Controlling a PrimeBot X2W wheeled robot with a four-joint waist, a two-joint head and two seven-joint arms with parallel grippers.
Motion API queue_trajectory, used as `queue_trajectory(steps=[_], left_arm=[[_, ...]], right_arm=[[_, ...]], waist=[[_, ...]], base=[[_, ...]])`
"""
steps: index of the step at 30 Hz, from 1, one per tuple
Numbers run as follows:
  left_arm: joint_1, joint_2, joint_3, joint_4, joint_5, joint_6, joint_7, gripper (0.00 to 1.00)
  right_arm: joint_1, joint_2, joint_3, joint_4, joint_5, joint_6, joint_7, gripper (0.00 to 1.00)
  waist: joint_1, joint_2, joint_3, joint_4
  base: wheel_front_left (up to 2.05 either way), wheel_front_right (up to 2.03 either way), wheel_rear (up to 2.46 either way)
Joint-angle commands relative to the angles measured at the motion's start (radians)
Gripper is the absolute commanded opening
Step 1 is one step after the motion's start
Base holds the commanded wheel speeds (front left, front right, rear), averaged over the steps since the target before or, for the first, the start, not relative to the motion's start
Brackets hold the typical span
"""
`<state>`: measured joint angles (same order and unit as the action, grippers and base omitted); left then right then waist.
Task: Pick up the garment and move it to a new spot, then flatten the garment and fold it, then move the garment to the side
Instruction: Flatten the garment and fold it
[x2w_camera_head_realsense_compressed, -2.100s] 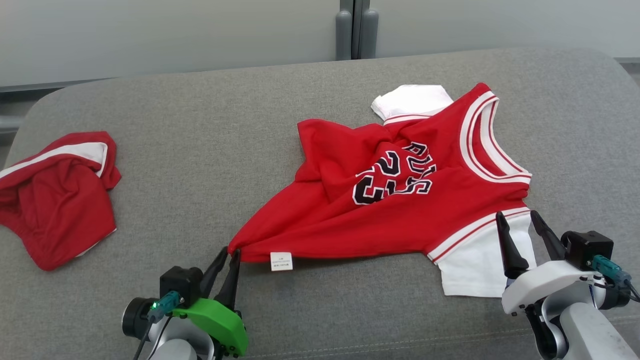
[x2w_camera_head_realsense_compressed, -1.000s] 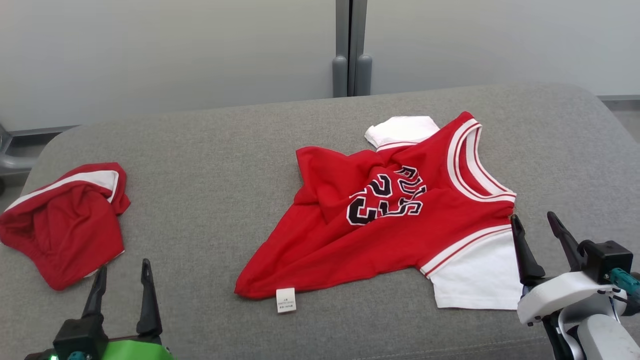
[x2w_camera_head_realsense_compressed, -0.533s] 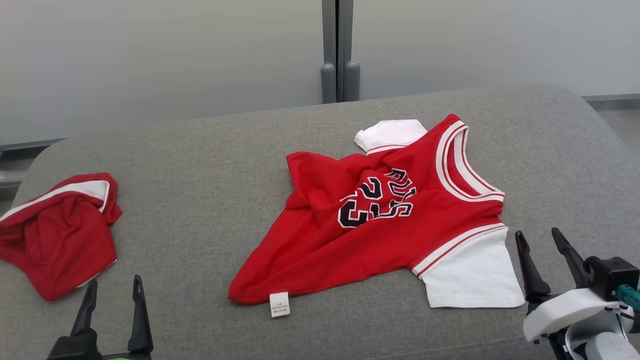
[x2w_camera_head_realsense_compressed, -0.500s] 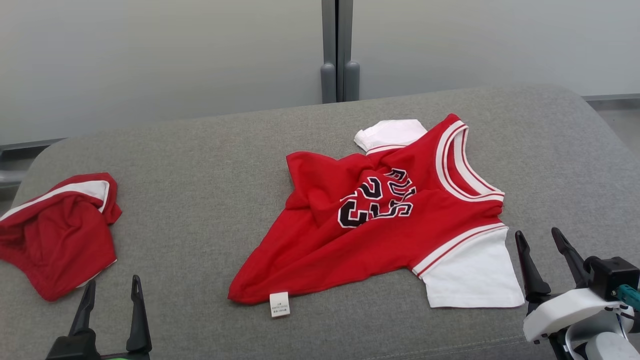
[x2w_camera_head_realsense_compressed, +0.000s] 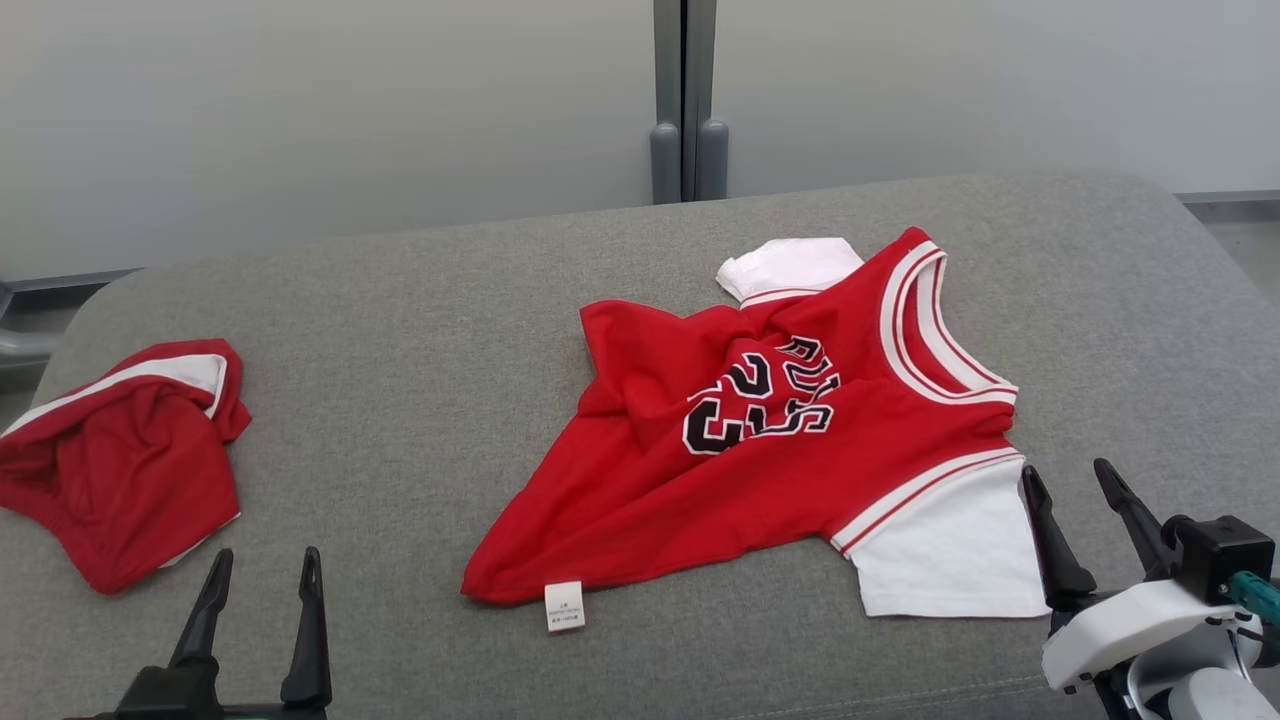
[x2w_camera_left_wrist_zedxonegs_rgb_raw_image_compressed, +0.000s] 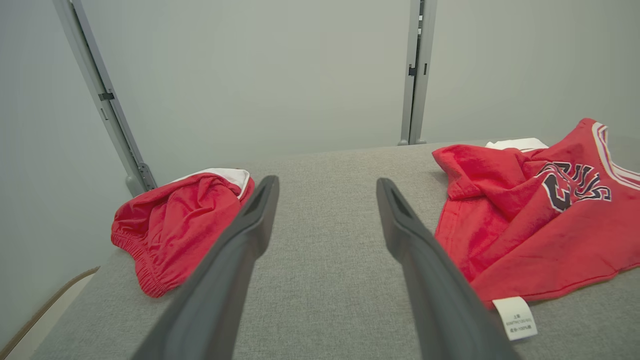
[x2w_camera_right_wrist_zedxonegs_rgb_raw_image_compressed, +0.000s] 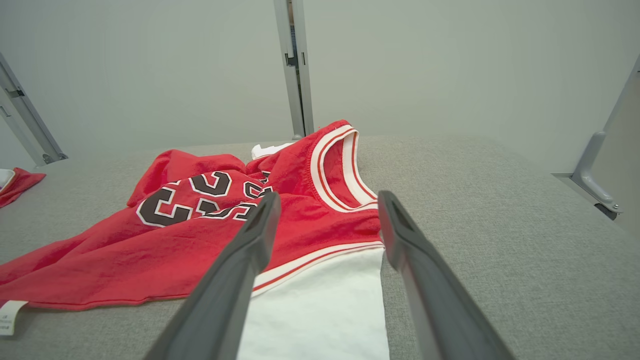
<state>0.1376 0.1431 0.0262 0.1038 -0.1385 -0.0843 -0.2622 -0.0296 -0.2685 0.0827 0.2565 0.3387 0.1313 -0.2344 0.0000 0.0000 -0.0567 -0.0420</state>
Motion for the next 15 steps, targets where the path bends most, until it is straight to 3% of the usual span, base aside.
queue_trajectory(steps=[1, 15], left_arm=[[0.002, 0.000, -0.001, -0.002, -0.005, -0.004, -0.001, 1.00], [-0.006, -0.009, -0.003, 0.007, 0.005, -0.014, -0.001, 1.00]], right_arm=[[0.008, -0.004, 0.002, -0.003, 0.002, -0.001, 0.000, 1.00], [-0.006, -0.009, 0.014, 0.009, 0.008, -0.001, 0.001, 1.00]], waist=[[0.0000, 0.0000, 0.000, 0.000], [0.0000, 0.0000, 0.001, 0.000]], base=[[0.00, 0.00, 0.00], [0.00, 0.00, 0.00]])
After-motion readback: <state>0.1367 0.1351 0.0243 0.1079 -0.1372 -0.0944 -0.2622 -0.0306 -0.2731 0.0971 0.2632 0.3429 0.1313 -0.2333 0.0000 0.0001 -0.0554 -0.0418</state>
